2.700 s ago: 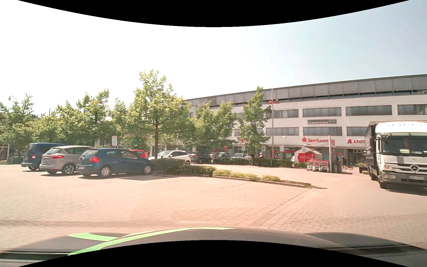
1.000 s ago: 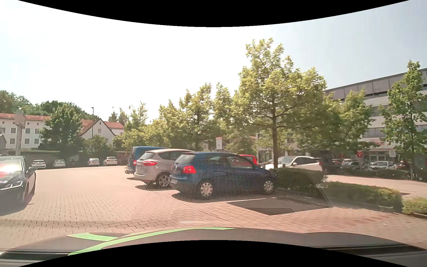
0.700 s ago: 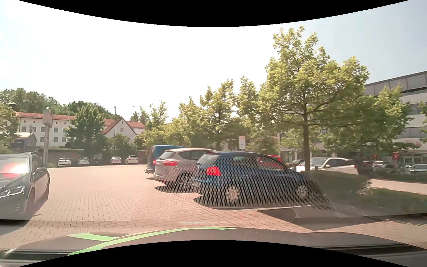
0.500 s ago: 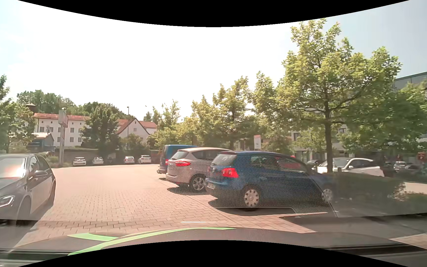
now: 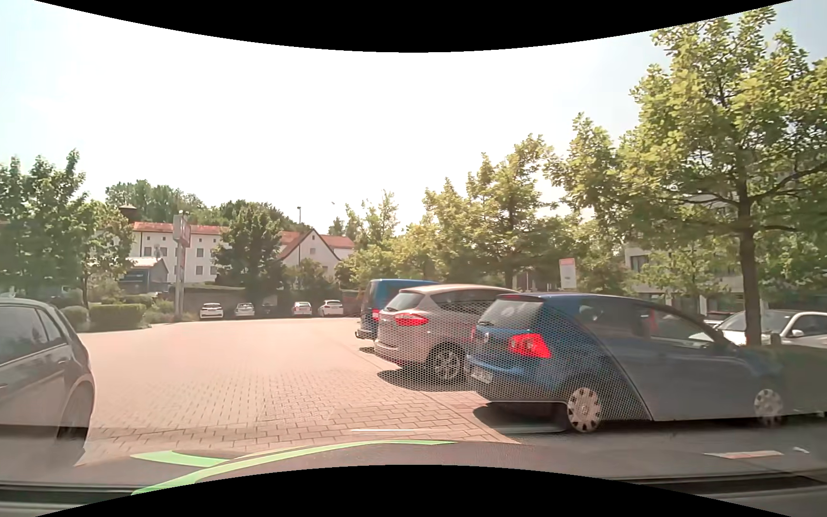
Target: Follow the waypoints while adhering to traffic rules and regulations
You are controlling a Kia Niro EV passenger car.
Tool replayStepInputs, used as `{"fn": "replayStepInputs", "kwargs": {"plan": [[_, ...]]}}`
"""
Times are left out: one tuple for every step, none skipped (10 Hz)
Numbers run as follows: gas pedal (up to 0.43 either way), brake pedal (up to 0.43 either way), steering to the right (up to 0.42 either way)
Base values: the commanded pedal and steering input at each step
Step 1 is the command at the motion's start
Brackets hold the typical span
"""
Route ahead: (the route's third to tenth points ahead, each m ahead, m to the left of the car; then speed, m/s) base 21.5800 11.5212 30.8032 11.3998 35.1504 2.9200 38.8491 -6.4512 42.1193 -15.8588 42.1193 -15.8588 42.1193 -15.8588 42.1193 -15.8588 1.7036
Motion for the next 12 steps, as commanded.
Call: {"fn": "replayStepInputs", "kwargs": {"plan": [[0.000,0.122,-0.479],[0.000,0.000,-0.498],[0.000,0.000,-0.525],[0.000,0.000,-0.545],[0.000,0.000,-0.554],[0.000,0.000,-0.555],[0.118,0.000,-0.552],[0.157,0.000,-0.546],[0.157,0.000,-0.532],[0.157,0.000,-0.509],[0.157,0.000,-0.471],[0.157,0.000,-0.444]]}}
